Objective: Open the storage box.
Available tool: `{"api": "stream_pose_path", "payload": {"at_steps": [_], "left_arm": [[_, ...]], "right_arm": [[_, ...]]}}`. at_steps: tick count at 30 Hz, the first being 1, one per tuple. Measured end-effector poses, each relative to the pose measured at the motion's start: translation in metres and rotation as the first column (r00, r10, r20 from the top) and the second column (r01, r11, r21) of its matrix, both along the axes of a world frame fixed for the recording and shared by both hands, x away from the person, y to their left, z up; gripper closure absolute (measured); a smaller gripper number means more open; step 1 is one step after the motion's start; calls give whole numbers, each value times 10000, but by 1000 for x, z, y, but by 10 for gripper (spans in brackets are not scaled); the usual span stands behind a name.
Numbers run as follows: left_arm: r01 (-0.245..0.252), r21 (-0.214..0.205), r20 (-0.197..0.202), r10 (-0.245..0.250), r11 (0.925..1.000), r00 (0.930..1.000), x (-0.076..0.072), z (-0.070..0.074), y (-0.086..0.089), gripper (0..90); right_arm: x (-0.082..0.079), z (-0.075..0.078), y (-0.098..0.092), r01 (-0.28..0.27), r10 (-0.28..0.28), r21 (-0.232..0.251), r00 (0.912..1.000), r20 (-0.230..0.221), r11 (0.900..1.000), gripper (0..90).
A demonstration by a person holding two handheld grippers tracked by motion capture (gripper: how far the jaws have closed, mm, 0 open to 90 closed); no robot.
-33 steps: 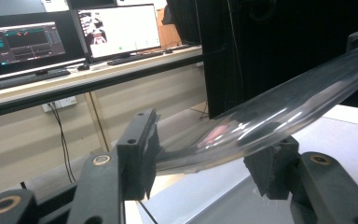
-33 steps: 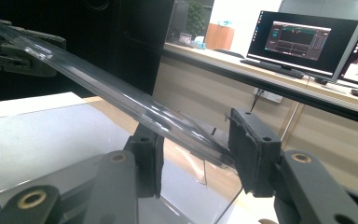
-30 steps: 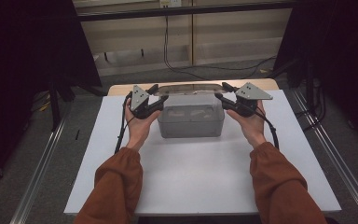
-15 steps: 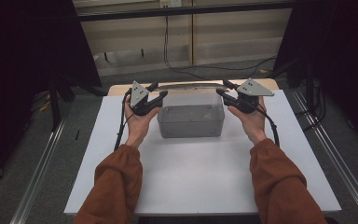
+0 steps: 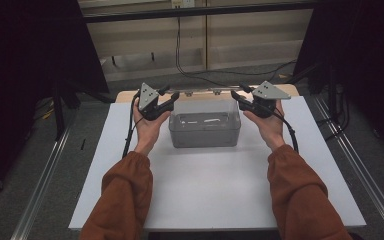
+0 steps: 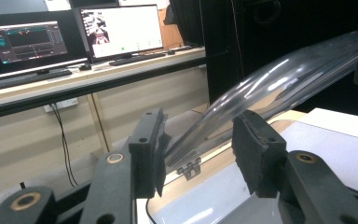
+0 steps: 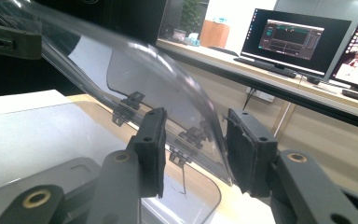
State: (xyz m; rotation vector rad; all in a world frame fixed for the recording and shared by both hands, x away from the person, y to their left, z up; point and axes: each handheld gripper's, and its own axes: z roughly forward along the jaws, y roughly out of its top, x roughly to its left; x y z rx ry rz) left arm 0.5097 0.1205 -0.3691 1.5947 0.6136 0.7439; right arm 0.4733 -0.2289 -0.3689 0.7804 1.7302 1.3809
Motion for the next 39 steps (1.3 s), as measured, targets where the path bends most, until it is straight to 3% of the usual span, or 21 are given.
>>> {"api": "stream_pose_path", "payload": {"at_steps": [10, 16, 25, 33, 37, 39], "left_arm": [[-78, 68, 34, 78, 9999, 10000, 4, 3, -1, 560], [-101, 67, 62, 101, 9999, 9999, 8, 6, -1, 569], [-138, 146, 61, 137, 9998, 9999, 11, 7, -1, 579], [-150, -313, -178, 144, 9994, 9997, 15, 7, 2, 602], [-141, -300, -305, 132, 9994, 9994, 20, 4, 2, 595], [-140, -130, -378, 135, 9998, 9992, 23, 2, 0, 540]], "right_arm": [[11, -8, -8, 287, -286, 190, 9996, -87, 9994, 565], [19, -6, -6, 171, -168, 239, 9998, -136, 9996, 558], [28, -15, -2, 169, -160, 408, 9996, -227, 9990, 594], [38, -12, -2, 176, -169, 390, 9997, -170, 9991, 663], [39, -13, -4, 127, -118, 541, 9998, -168, 9985, 675], [39, -13, -4, 109, -100, 527, 9998, -173, 9985, 679]]}}
